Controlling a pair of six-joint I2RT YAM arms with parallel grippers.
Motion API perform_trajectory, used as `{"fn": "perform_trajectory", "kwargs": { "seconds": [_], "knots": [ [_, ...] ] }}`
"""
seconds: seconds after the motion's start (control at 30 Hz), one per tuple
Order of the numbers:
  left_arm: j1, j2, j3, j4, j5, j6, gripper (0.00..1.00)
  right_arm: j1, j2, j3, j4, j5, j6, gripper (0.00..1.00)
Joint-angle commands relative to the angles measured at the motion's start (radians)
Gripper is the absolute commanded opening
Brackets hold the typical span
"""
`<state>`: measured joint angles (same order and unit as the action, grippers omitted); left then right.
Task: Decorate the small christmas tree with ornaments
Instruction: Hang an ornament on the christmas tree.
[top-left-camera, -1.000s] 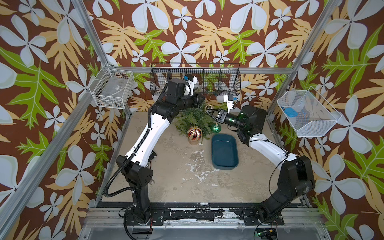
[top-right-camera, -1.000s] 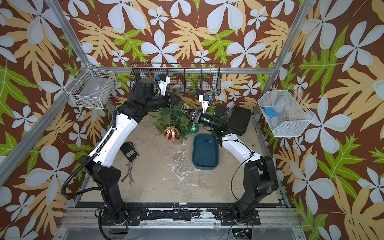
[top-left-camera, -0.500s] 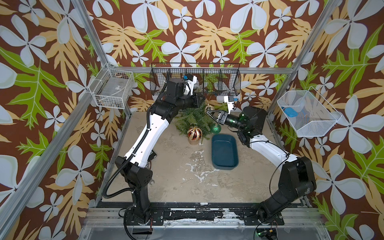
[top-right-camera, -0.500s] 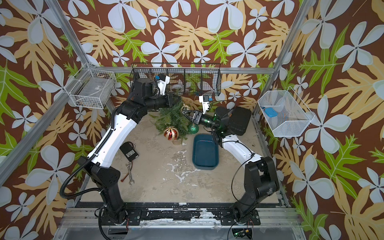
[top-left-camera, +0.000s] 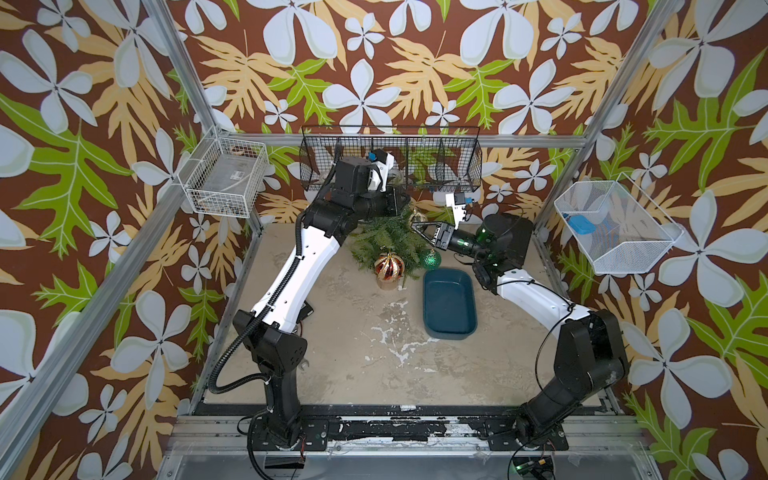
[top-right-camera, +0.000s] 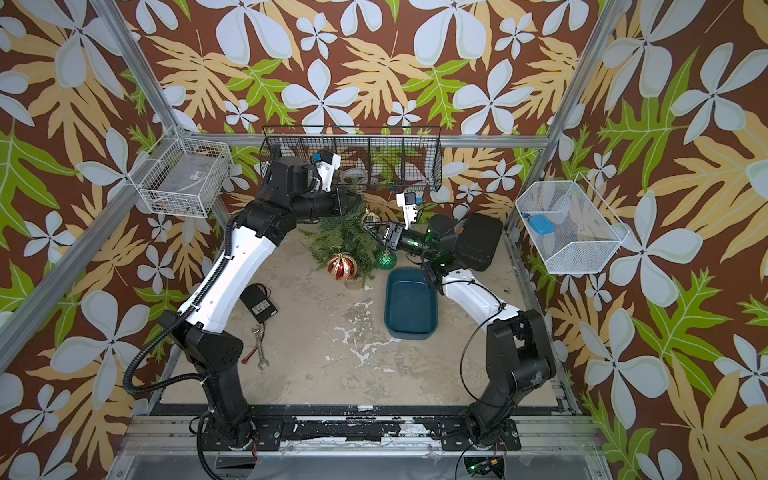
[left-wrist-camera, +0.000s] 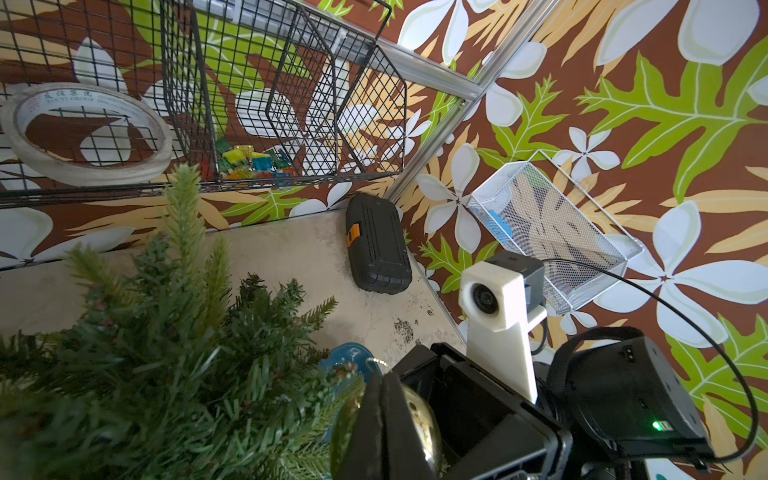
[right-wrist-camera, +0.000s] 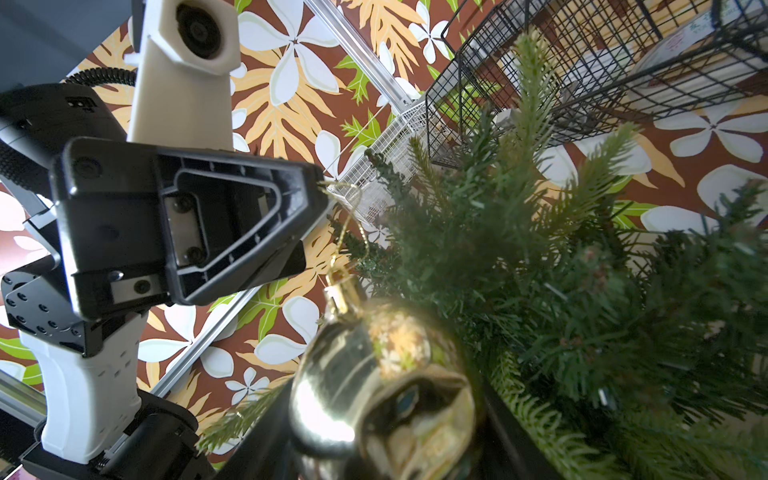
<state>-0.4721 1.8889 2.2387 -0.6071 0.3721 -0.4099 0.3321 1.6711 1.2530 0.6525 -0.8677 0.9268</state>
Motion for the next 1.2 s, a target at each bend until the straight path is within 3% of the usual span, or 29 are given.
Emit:
{"fn": "perform_trajectory", "kwargs": {
  "seconds": [0.0, 1.17],
  "knots": [
    [0.003, 0.011, 0.017, -0.003, -0.010, 0.008, 0.00, 0.000, 0.007, 0.016, 0.020, -0.014, -0.004, 0.53],
    [0.010, 0.042, 0.016, -0.035, -0.062, 0.026, 0.00, -0.011, 0.043, 0.036, 0.010, -0.020, 0.012, 0.56]
  ]
}}
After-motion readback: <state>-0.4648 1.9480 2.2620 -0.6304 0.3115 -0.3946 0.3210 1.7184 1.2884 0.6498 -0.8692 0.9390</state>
